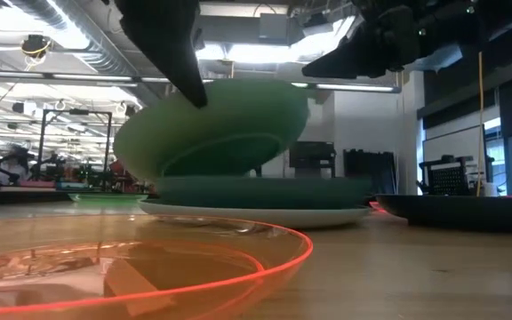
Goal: Stack plastic plates
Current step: Stack the light green plate on top of the blue plate
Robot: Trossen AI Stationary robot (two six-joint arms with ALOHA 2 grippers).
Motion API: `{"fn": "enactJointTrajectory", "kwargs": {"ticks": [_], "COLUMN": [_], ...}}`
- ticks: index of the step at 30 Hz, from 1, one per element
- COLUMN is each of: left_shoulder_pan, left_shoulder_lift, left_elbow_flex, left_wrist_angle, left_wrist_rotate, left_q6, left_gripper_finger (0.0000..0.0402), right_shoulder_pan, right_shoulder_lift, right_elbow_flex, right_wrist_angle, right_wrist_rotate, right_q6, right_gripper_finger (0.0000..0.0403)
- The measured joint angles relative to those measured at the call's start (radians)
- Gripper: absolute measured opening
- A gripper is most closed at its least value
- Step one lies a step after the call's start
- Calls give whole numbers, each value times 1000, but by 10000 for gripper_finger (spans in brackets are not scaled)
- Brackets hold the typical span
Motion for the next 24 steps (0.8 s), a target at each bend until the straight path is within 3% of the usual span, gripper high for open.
{"fn": "enactJointTrajectory", "kwargs": {"ticks": [6, 11, 19, 24], "left_shoulder_pan": [-7, -4, -2, -2], "left_shoulder_lift": [0, 0, 1, 1], "left_elbow_flex": [30, -15, -93, -97], "left_wrist_angle": [139, 266, 268, 270], "left_wrist_rotate": [-13, 26, 38, 76], "left_q6": [74, 115, 113, 114], "left_gripper_finger": [10, 10, 10, 10], "right_shoulder_pan": [0, 0, 0, -1], "right_shoulder_lift": [0, -12, -21, -19], "right_elbow_flex": [0, 0, 0, -1], "right_wrist_angle": [39, 81, 54, -6], "right_wrist_rotate": [-1, -1, -8, -100], "right_q6": [0, 0, 0, 51], "right_gripper_finger": [144, 144, 144, 144]}}
